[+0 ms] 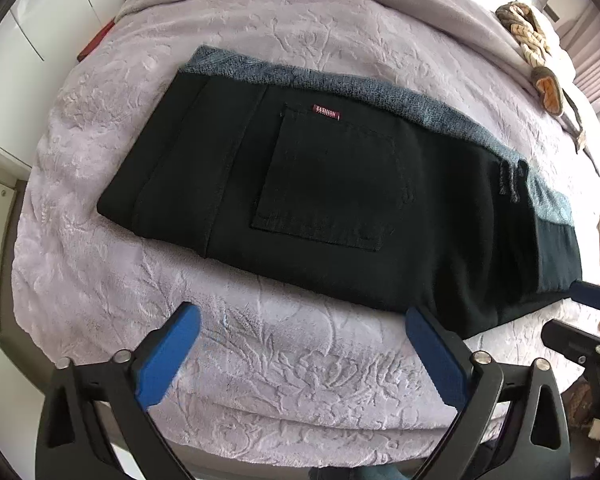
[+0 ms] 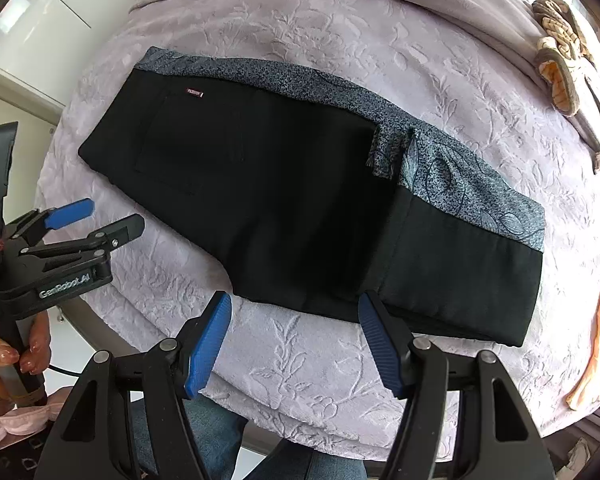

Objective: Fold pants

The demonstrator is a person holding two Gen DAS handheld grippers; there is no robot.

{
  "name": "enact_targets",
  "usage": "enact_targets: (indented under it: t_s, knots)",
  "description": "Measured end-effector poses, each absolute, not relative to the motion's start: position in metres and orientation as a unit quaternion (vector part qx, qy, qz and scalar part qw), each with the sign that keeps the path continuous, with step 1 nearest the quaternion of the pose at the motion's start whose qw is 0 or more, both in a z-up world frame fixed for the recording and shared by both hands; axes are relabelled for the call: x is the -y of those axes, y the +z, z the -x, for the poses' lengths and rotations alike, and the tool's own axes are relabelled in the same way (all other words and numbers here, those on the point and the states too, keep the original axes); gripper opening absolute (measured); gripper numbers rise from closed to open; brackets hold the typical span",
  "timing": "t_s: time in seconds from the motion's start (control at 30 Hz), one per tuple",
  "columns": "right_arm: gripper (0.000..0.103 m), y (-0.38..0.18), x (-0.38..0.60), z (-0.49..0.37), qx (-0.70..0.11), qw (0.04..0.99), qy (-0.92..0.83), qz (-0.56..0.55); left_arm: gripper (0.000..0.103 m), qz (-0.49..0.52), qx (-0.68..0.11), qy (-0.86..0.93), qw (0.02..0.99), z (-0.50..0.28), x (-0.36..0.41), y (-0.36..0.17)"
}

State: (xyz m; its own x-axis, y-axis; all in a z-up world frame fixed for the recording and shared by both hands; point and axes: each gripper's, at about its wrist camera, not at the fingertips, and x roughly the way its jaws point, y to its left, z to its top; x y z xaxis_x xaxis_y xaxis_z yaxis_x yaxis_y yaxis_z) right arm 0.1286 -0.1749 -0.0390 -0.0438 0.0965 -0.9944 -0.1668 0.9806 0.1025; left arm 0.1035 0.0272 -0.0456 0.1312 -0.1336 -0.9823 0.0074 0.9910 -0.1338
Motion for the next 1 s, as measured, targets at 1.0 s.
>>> enact_targets:
  t_s: [1.0]
  knots:
    - [0.073,-0.059,0.171,-0.123,-0.724,0.681,0.109,-0.023,0.103,0.111,-0.668,-0.01,0.736,-0.108,-0.077,-0.054]
